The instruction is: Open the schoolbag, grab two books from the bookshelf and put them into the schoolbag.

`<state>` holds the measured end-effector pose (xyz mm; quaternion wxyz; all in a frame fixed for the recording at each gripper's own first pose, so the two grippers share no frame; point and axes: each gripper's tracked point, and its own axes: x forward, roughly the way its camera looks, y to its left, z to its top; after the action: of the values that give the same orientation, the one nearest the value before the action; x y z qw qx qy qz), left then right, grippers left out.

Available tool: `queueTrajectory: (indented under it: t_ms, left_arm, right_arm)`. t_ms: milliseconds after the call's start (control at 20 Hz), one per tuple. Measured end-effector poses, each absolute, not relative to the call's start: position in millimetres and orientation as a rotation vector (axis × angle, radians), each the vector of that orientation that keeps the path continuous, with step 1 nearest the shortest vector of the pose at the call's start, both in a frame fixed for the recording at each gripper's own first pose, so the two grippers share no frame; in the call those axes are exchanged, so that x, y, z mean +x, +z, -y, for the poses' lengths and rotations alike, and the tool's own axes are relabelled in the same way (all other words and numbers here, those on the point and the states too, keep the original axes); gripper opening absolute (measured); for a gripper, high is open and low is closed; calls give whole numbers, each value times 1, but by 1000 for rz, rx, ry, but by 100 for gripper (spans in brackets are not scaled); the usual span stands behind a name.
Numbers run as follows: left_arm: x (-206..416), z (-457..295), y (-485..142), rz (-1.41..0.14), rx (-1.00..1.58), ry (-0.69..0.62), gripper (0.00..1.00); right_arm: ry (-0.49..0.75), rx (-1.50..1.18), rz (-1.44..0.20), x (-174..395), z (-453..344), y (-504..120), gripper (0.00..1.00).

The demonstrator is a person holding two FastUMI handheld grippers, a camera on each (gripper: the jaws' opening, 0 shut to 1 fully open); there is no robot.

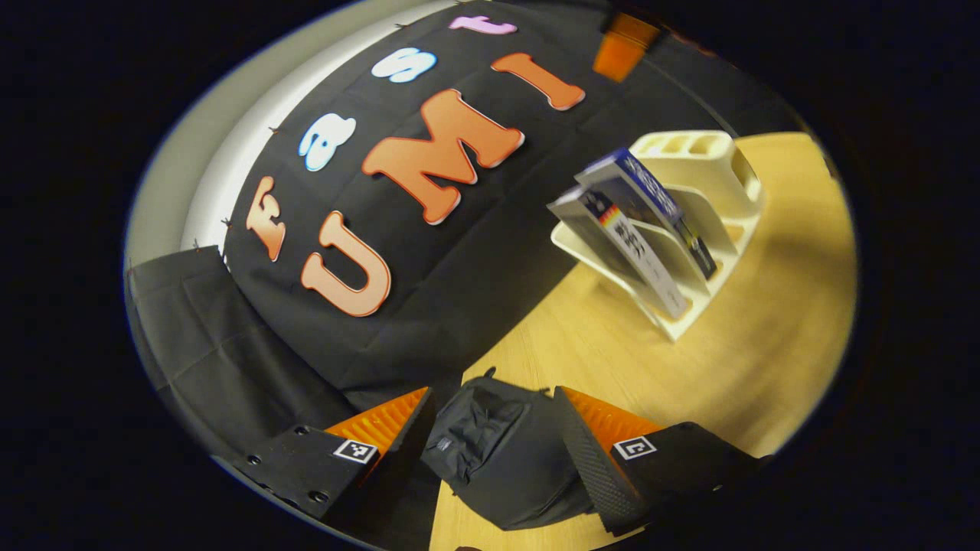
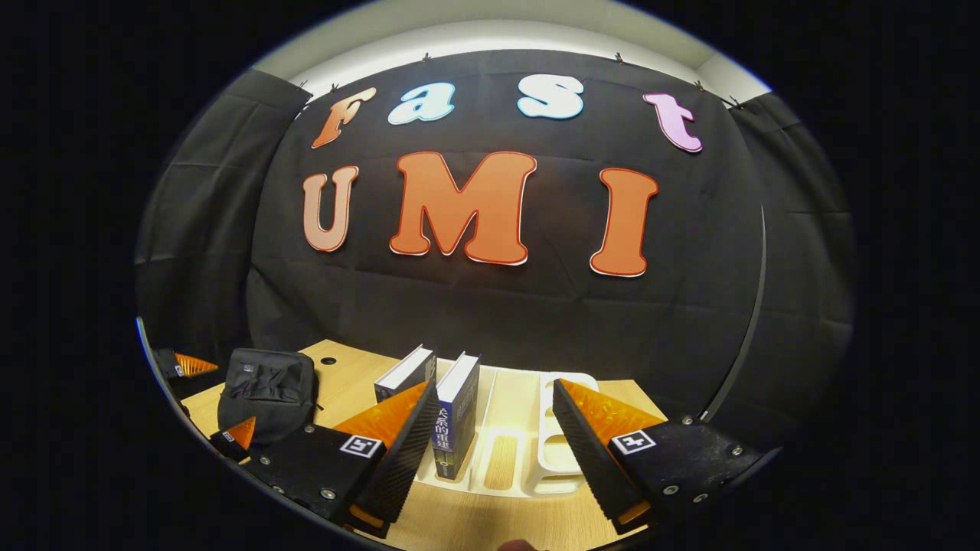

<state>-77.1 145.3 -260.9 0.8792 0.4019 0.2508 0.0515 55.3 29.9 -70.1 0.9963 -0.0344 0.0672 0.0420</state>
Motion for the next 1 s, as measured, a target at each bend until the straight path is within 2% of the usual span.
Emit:
queueTrajectory:
  t_ms: [250,500,750,900,950,1000]
  left_arm:
    - [-114,-180,-334,-727,950,91,95]
    - [-136,-206,-371,-861,950,135,96]
    - [-131,-228,-385,-937,971,189,95]
    - [-116,-232,-388,-945,1004,165,95]
    - [-114,-234,-388,-954,1010,156,90]
    - [-112,-235,-389,-960,1007,134,94]
  right_arm:
    - [79,-79,-142,55,-16,-76,93]
    - [83,-84,-136,57,-4,-74,93]
    - [98,-88,-127,56,1,-70,93]
    - [120,-87,-129,54,-2,-69,93]
    - [128,-89,-129,53,-3,-68,93]
    - [135,-93,-128,53,-5,-67,93]
